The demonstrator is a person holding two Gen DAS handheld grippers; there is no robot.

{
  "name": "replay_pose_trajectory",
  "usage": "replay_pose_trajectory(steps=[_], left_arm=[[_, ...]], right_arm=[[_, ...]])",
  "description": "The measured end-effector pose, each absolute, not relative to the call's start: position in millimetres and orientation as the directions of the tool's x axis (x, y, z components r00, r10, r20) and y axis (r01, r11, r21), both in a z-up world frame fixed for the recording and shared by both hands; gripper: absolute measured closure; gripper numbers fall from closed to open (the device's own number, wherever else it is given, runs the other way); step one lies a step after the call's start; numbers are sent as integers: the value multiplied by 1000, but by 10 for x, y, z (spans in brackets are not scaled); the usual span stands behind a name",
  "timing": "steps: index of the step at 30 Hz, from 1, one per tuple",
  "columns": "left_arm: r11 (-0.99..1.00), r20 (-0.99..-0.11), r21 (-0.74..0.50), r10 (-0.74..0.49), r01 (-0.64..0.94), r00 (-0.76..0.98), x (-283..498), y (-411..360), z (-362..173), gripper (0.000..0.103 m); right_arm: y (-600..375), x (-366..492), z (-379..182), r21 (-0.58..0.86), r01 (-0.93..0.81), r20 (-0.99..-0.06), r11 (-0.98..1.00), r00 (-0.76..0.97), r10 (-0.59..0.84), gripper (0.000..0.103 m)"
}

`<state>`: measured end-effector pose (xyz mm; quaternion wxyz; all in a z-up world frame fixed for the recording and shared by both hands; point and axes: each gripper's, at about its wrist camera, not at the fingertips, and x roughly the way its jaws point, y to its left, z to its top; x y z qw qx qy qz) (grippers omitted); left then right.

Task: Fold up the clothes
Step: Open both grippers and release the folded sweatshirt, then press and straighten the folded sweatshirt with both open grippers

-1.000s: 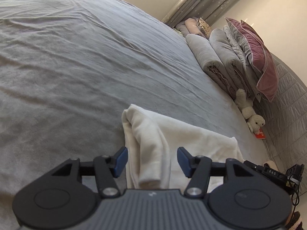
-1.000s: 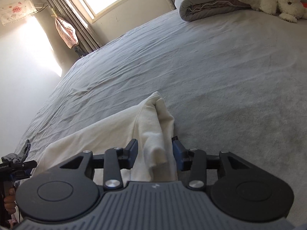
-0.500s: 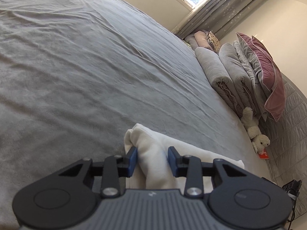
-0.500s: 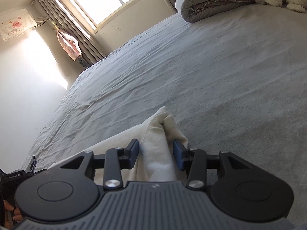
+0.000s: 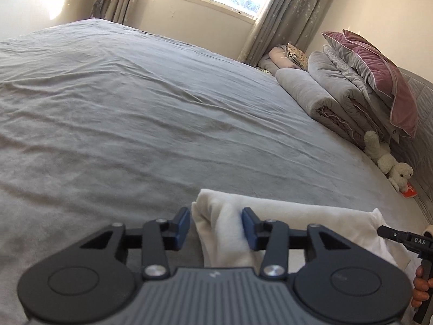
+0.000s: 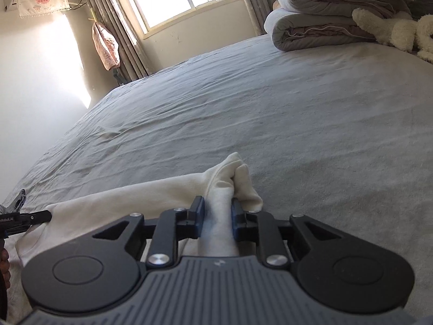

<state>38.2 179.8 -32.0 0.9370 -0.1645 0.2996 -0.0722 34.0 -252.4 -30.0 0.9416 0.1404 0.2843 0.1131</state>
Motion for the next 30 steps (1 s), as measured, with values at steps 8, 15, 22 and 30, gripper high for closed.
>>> replay_pose_trajectory(steps=[8, 15, 22, 30], left_arm=[[960, -418, -247, -228, 131, 879, 240, 1392, -146, 53], [976, -474, -87, -215, 198, 854, 222, 1164, -471, 57], [975, -473, -104, -224, 198, 852, 142, 1292, -454, 68], [960, -421, -123, -278, 250, 863, -79, 1131, -225, 49]], right_arm=[[-2032, 223, -162, 28, -191, -385, 981, 904, 187, 76], [-1865, 402, -441, -106, -213, -455, 971, 879, 143, 76], [-2230, 417, -410, 33, -179, -477, 983, 861, 173, 99], [-2057, 190, -168, 49, -236, -454, 970, 860, 233, 68]])
